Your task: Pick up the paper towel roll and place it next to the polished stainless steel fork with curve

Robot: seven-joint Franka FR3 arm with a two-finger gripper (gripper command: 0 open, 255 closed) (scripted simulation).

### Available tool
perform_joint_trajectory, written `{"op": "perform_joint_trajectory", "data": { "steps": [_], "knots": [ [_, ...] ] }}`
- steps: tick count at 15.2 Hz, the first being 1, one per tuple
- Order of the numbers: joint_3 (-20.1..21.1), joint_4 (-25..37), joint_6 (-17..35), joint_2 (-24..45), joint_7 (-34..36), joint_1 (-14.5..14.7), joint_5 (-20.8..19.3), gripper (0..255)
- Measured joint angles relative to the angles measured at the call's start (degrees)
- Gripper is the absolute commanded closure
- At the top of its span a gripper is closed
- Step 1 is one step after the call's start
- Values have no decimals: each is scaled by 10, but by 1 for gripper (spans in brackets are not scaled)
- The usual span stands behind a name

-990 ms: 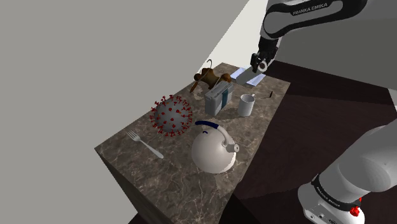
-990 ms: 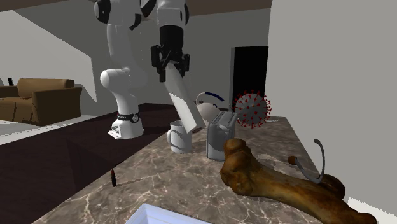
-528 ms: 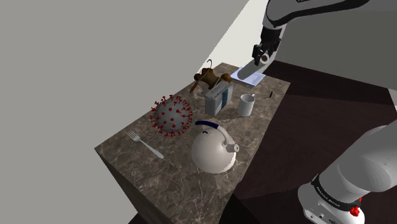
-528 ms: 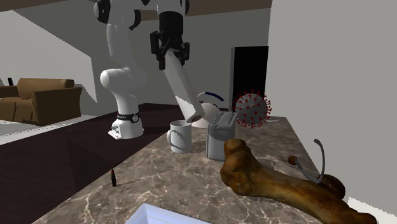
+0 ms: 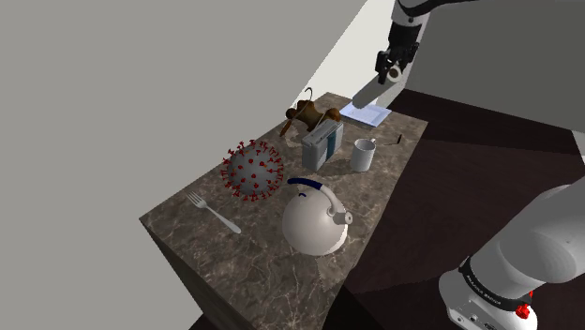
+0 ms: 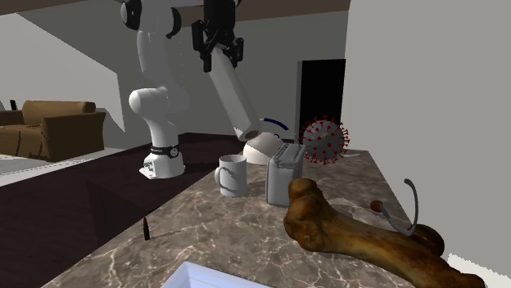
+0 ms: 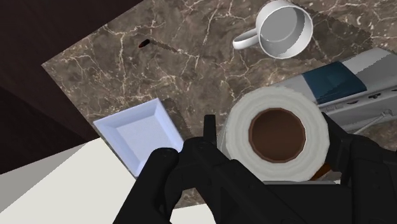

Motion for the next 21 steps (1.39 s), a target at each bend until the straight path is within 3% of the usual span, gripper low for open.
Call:
{"op": "perform_joint_trajectory", "data": {
  "steps": [9, 21],
  "knots": [
    [1, 81, -70, 11, -10, 1, 4, 255],
    [100, 8, -100, -72, 138, 56, 11, 255]
  ]
}}
